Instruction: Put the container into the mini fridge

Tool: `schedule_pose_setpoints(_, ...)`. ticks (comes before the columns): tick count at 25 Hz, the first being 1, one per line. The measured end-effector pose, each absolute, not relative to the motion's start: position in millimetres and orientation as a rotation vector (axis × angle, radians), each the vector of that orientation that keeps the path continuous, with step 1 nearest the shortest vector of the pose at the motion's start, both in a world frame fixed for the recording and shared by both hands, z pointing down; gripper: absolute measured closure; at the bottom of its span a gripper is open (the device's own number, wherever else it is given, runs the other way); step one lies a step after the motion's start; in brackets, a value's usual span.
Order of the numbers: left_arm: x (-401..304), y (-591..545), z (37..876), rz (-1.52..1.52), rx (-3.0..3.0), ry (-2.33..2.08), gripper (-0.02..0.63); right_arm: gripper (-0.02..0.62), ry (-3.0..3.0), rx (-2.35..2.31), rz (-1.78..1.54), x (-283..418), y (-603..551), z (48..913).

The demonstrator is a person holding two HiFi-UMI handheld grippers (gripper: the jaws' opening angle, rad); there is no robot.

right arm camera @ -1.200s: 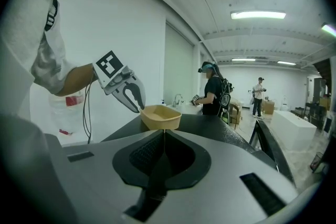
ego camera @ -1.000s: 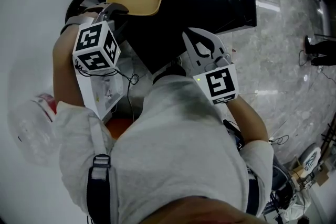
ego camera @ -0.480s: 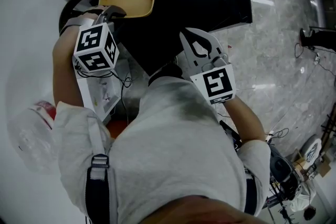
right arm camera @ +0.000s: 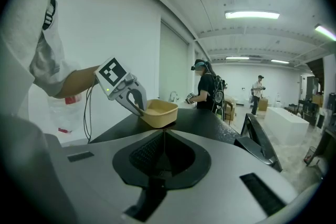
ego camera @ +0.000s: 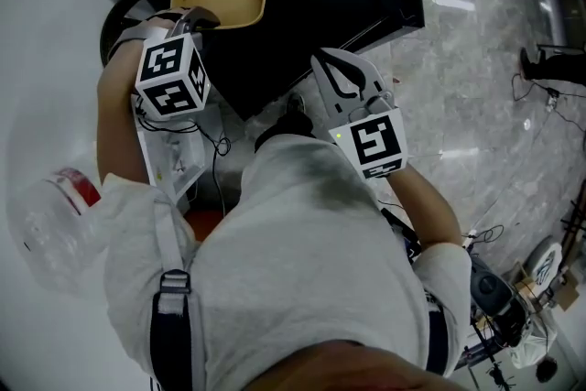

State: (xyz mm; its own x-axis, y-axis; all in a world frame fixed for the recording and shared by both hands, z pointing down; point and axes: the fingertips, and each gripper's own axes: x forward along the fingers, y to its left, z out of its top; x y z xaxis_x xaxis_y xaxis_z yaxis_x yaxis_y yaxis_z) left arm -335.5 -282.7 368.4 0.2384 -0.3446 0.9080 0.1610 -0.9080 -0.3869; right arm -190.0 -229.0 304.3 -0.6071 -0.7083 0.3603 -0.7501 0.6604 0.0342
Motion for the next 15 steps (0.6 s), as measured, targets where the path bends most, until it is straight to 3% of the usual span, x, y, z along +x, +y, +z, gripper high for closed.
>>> schedule_pose_setpoints(15, -283, -226, 365, -1.684, -2.082, 0.217, 0.578, 0.555, -2.546, 1.154, 0.118, -145, -166, 307)
